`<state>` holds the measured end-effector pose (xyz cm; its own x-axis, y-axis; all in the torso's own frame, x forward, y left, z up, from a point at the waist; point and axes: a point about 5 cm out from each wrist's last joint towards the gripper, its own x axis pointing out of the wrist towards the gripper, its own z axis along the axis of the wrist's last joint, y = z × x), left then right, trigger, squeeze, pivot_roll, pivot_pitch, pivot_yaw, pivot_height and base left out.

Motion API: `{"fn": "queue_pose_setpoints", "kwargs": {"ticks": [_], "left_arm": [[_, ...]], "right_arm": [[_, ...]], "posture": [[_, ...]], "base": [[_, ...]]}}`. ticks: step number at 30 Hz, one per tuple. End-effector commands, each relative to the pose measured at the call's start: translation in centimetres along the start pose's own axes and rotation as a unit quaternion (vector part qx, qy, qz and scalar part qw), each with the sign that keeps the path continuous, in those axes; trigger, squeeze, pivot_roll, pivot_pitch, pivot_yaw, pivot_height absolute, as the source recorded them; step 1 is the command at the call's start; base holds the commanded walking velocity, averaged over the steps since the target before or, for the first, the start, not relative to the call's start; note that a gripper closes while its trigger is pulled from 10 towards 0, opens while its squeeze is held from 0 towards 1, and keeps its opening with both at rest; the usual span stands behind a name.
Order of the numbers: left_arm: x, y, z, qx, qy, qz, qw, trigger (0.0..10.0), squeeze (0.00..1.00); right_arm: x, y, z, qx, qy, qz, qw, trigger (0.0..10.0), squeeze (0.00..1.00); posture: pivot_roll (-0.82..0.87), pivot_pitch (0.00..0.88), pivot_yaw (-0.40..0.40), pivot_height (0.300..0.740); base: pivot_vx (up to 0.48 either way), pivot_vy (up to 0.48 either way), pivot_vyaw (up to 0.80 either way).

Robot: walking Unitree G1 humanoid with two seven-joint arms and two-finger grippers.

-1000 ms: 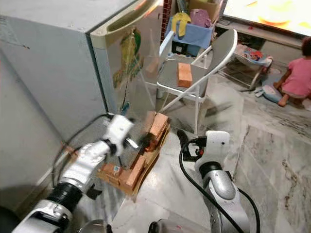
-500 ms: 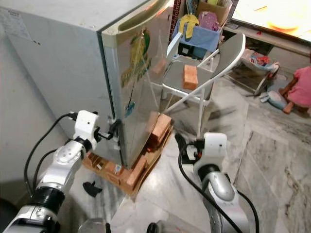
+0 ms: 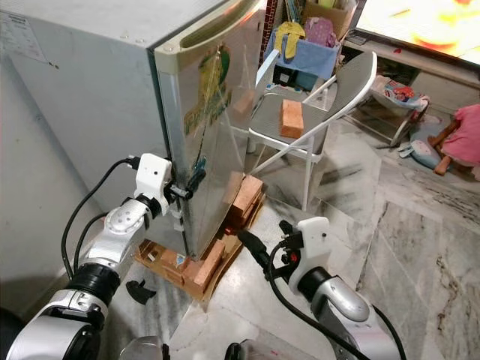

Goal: Restocking fridge

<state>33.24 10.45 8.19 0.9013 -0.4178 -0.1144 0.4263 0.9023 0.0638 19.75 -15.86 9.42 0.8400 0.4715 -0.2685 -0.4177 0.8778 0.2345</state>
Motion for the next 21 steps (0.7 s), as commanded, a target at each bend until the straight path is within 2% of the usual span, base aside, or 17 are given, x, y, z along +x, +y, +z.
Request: {"fn": "queue_pose_setpoints", "kwargs": {"ticks": [1,4,5,6,7,9,12,16,18,21], "left_arm": [[0.6,-0.3,0.7,0.009,-0.009,-0.008,1.000,10.0,0.00],[1.0,-0.9,0.9,0.007,-0.011,-0.016,1.000,10.0,0.00],[1.7,-2.6,1.6,0.015,-0.023,-0.044,0.999,10.0,0.00],[1.7,-2.6,1.6,0.015,-0.023,-0.044,0.999,10.0,0.00],[2.1,-3.6,2.1,0.024,-0.030,-0.061,0.997,10.0,0.00],[2.5,-4.2,2.2,0.032,-0.030,-0.064,0.997,10.0,0.00],[2.6,-3.8,2.0,0.037,-0.021,-0.049,0.998,10.0,0.00],[2.7,-2.5,1.8,0.045,-0.003,-0.007,0.999,10.0,0.00],[2.7,-1.4,1.9,0.030,0.000,0.026,0.999,10.0,0.00],[2.4,-0.8,2.0,0.009,-0.012,0.031,0.999,10.0,0.00]], "right_arm": [[-0.3,-0.2,0.3,-0.008,-0.007,0.001,1.000,10.0,0.00],[-0.6,-0.4,0.5,-0.019,-0.017,-0.011,1.000,10.0,0.00],[-1.2,-1.3,0.6,-0.035,-0.033,-0.069,0.996,10.0,0.00],[-1.2,-1.3,0.6,-0.035,-0.033,-0.069,0.996,10.0,0.00],[-1.5,-1.7,0.4,-0.036,-0.039,-0.097,0.994,10.0,0.00],[-1.7,-1.8,0.4,-0.038,-0.042,-0.104,0.993,10.0,0.00],[-1.7,-1.6,0.6,-0.039,-0.048,-0.106,0.992,10.0,0.00],[-1.7,-1.7,0.8,-0.043,-0.053,-0.110,0.992,10.0,0.00],[-1.7,-1.8,0.7,-0.046,-0.054,-0.114,0.991,10.0,0.00],[-1.6,-1.7,0.6,-0.054,-0.059,-0.116,0.990,10.0,0.00]], "posture": [[0.02,0.000,-0.087,0.740],[0.02,0.000,-0.089,0.740],[0.02,0.000,-0.092,0.740],[0.02,0.000,-0.092,0.740],[0.02,0.000,-0.094,0.740],[0.01,0.000,-0.089,0.740],[0.01,0.000,-0.084,0.740],[0.00,0.000,-0.078,0.740],[0.00,0.000,-0.076,0.740],[0.00,0.000,-0.075,0.740]], "base": [[0.000,0.000,0.00],[0.000,0.000,0.00],[0.000,0.000,0.00],[0.000,0.000,0.00],[0.000,0.000,0.00],[0.000,0.000,0.00],[0.000,0.000,0.00],[0.000,0.000,0.00],[0.000,0.000,0.00],[0.000,0.000,0.00]]}}
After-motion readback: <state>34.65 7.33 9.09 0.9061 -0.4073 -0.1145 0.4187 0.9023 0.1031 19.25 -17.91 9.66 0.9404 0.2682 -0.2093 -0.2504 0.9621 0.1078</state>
